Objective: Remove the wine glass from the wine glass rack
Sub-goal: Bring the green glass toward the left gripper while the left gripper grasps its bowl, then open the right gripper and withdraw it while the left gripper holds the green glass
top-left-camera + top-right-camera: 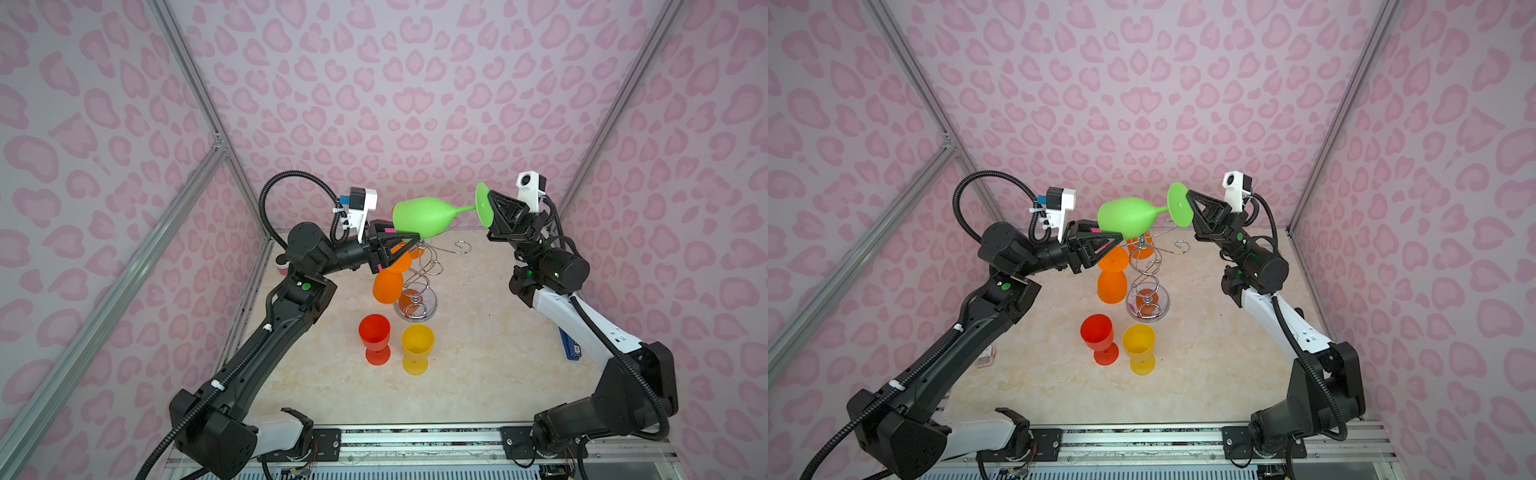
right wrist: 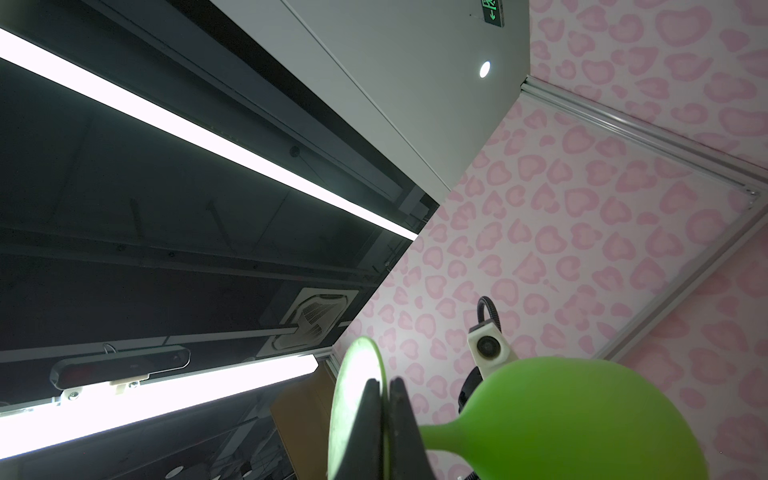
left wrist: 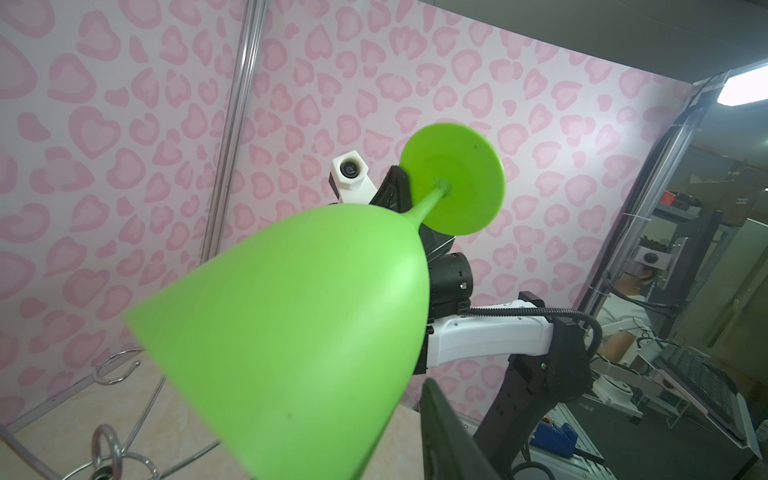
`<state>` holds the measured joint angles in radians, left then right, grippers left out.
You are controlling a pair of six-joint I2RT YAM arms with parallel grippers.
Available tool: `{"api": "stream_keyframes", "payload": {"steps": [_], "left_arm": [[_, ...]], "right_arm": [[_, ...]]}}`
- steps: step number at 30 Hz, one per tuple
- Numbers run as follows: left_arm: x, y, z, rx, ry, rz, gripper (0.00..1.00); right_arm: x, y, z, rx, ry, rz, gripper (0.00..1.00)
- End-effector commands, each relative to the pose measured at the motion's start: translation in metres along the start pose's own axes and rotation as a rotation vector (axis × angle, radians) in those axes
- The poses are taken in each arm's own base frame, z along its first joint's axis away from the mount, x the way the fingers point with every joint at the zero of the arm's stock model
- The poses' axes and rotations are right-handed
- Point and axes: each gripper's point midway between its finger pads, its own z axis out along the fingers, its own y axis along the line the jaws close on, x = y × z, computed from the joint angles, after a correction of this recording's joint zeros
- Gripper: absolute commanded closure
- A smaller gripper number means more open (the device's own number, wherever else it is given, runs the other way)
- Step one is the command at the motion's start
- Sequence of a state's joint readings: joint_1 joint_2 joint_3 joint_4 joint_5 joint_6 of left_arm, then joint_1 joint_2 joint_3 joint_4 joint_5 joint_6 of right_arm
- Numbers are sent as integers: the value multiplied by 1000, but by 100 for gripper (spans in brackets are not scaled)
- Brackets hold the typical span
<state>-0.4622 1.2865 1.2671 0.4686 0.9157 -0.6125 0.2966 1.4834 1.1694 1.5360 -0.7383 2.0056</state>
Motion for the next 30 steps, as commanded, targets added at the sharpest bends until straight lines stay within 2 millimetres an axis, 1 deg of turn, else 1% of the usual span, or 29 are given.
{"api": "stream_keyframes", "payload": {"steps": [1,6,10,14,17,21,23,26,30], "left_arm": [[-12,-18,-3,41,-34,58,71],[-17,-23,-6,35,-52,61,81],[-23,-28,-8,32,-69,59,91],[-29,-35,-11,35,-81,57,97],[-33,-42,-15,30,-90,62,98],[-38,-54,-22,19,-104,83,98],[-41,-60,-27,-4,-113,103,98],[-45,-63,-39,-93,-120,136,98],[-48,-55,-65,-311,-122,173,98]], "right_arm": [[-5,-2,-3,-11,-19,17,100],[-12,-14,-6,1,-40,66,100],[-15,-20,-8,11,-49,83,94],[-17,-23,-9,18,-53,85,86],[-22,-25,-13,26,-62,78,79],[-30,-26,-20,45,-76,40,66],[-35,-28,-26,59,-89,17,62],[-40,-29,-34,80,-99,-14,59],[-43,-31,-43,118,-93,-64,58]]}}
